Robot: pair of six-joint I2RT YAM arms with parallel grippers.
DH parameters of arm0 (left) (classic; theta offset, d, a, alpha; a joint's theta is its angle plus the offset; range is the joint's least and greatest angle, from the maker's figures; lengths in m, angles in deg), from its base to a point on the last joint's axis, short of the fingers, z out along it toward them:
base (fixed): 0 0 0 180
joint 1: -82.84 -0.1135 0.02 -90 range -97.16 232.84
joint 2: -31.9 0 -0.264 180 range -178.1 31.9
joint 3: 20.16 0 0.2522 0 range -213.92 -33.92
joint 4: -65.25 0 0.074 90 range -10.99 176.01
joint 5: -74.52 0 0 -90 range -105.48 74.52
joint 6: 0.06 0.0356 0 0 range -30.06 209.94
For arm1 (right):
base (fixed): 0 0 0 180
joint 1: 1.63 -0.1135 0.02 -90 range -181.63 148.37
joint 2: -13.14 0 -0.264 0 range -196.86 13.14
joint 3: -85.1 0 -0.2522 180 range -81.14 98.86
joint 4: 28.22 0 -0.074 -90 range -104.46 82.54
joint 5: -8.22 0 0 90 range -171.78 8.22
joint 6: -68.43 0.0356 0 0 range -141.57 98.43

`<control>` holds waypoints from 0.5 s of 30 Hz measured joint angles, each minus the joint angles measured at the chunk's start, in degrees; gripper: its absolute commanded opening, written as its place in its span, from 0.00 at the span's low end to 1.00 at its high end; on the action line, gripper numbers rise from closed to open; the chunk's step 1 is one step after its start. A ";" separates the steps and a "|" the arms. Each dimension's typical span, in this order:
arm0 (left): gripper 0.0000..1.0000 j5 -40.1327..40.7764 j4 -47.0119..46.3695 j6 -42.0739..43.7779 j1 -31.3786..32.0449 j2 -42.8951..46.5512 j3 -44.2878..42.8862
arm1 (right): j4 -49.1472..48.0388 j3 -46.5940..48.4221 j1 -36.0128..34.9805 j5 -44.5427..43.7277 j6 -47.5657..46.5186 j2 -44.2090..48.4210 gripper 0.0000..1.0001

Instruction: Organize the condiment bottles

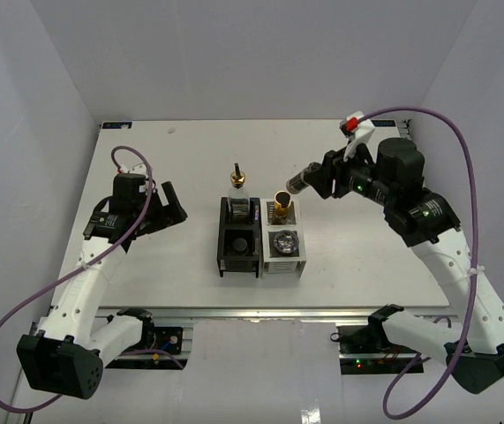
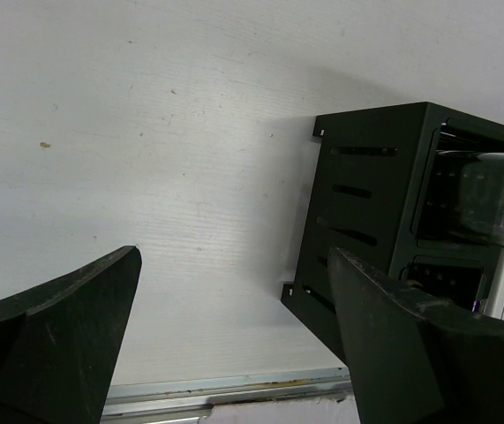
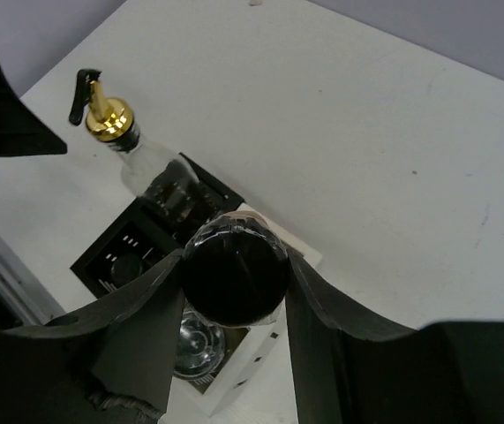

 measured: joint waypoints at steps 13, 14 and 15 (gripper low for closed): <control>0.98 1.23 2.35 -1.47 0.00 0.12 -0.89 | -5.85 -11.86 -14.04 7.37 4.73 3.52 0.08; 0.98 1.62 2.45 -1.62 0.00 0.12 -0.90 | -6.73 -12.40 -14.89 7.68 4.97 3.62 0.08; 0.98 1.92 2.49 -1.75 0.00 0.12 -0.93 | -7.62 -12.98 -15.66 7.87 5.24 3.66 0.08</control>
